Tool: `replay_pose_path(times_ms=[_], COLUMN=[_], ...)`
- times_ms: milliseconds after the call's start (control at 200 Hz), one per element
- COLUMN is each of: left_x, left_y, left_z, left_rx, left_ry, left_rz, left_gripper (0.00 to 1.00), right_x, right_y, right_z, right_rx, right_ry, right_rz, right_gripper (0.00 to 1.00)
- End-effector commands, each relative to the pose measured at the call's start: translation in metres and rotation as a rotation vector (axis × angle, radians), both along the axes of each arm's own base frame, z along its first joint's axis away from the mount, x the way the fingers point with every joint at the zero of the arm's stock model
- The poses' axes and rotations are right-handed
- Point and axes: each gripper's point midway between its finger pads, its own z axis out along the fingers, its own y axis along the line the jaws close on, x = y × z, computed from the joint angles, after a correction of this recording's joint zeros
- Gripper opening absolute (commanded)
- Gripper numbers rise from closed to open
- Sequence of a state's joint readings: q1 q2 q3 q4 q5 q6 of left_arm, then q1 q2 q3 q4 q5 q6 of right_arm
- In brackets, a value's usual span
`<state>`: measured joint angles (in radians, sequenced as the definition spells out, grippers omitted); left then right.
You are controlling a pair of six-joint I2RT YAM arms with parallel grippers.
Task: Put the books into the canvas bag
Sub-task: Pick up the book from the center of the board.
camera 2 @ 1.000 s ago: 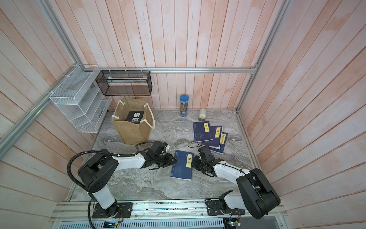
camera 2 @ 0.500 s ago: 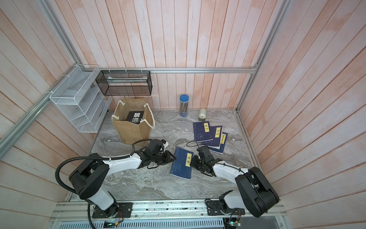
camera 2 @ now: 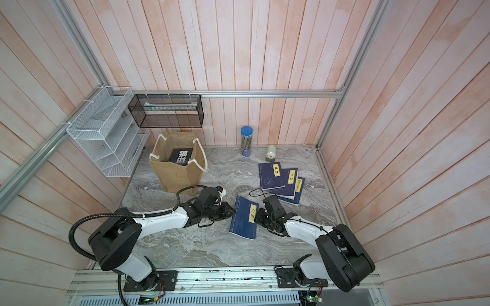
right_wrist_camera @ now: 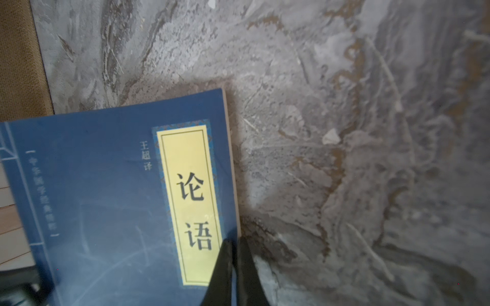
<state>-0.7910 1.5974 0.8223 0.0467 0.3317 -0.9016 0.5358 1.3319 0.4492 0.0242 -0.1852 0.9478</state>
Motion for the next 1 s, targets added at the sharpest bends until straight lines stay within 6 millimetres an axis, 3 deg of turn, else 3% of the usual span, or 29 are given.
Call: replay_pose_path(times_ms=[0, 335, 515, 635, 770, 995], left_x=[-0.016, -0.021, -0.019, -0.012, -0.001, 0.025], left_y=[-0.027, -0.031, -0.031, -0.021, -0.004, 0.048], left_z=[0.031, 0.014, 0.019, 0.035, 0.062, 0.123], left_rx=[-0.106, -0.048, -0.024, 0.027, 0.091, 0.189], left_ry=[-0.073, -0.057, -0.085, -0.156, -0.252, -0.433], left_rz=[-0.107, -0.111, -0.105, -0.085, -0.061, 0.026], left_gripper=[0.21, 0.22, 0.18, 0.11, 0.07, 0.05], right_x=[-0.040, -0.045, -0.044, -0.038, -0.024, 0.010], right_y=[0.011, 0.007, 0.004, 0.001, 0.000, 0.013], right_z=[-0.020, -0.016, -0.012, 0.000, 0.027, 0.089], right_rx=[0.023, 0.022, 0.012, -0.023, -0.053, -0.054], right_ry=[0.130, 0.116, 0.101, 0.067, -0.001, -0.140], right_rz=[0.093, 0.085, 0.081, 0.082, 0.082, 0.094], right_gripper=[0.01, 0.01, 0.02, 0.14, 0.26, 0.30])
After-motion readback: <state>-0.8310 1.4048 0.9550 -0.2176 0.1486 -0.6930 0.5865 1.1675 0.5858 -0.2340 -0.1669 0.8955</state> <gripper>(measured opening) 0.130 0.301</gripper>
